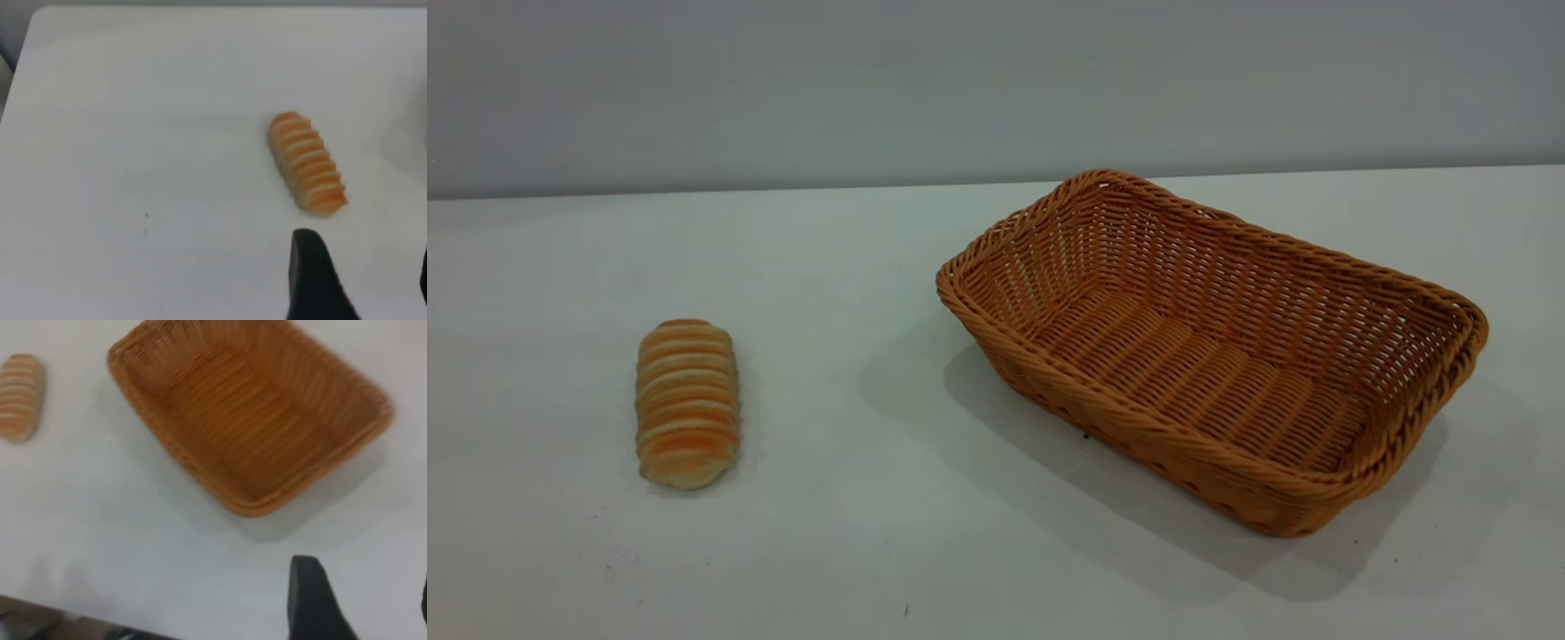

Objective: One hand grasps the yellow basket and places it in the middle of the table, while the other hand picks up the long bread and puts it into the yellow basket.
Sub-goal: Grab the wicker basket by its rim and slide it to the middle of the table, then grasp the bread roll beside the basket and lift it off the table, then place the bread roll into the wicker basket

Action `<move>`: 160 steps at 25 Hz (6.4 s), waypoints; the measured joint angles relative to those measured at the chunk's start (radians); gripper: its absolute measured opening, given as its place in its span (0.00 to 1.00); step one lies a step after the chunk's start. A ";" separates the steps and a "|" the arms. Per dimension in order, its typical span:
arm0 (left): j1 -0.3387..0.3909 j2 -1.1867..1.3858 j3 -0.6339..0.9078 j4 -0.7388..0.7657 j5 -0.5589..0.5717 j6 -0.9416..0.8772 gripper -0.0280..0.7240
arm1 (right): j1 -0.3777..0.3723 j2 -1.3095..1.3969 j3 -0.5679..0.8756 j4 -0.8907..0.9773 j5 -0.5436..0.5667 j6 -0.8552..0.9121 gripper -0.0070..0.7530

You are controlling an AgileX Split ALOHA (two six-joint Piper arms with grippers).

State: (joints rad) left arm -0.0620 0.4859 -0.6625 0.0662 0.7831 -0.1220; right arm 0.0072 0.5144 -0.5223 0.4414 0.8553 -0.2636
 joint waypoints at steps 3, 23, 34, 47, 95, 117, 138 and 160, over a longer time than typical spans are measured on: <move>0.000 0.016 -0.005 0.002 -0.004 0.001 0.62 | 0.000 0.179 -0.005 0.114 -0.091 -0.030 0.60; 0.000 0.015 -0.005 0.002 -0.015 0.001 0.62 | 0.000 1.131 -0.074 0.656 -0.551 -0.361 0.60; 0.000 0.015 -0.005 0.001 -0.015 0.001 0.62 | 0.000 1.383 -0.157 0.974 -0.550 -0.593 0.60; 0.000 0.015 -0.005 0.001 -0.015 0.001 0.62 | 0.000 1.499 -0.305 0.981 -0.477 -0.618 0.12; 0.000 0.215 -0.008 -0.091 -0.045 0.030 0.62 | -0.003 1.220 -0.769 -0.289 0.078 0.078 0.65; 0.000 1.437 -0.483 -0.469 -0.315 0.417 0.62 | 0.183 1.013 -0.679 -0.534 0.150 0.264 0.65; 0.000 1.785 -0.574 -0.485 -0.530 0.444 0.52 | 0.183 1.013 -0.679 -0.535 0.161 0.264 0.64; -0.217 1.309 -0.561 -0.506 -0.412 0.446 0.09 | 0.183 1.013 -0.679 -0.535 0.163 0.273 0.63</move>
State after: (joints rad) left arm -0.2791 1.7952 -1.2233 -0.4400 0.3713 0.3239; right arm 0.1901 1.5271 -1.2012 -0.0932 1.0182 0.0093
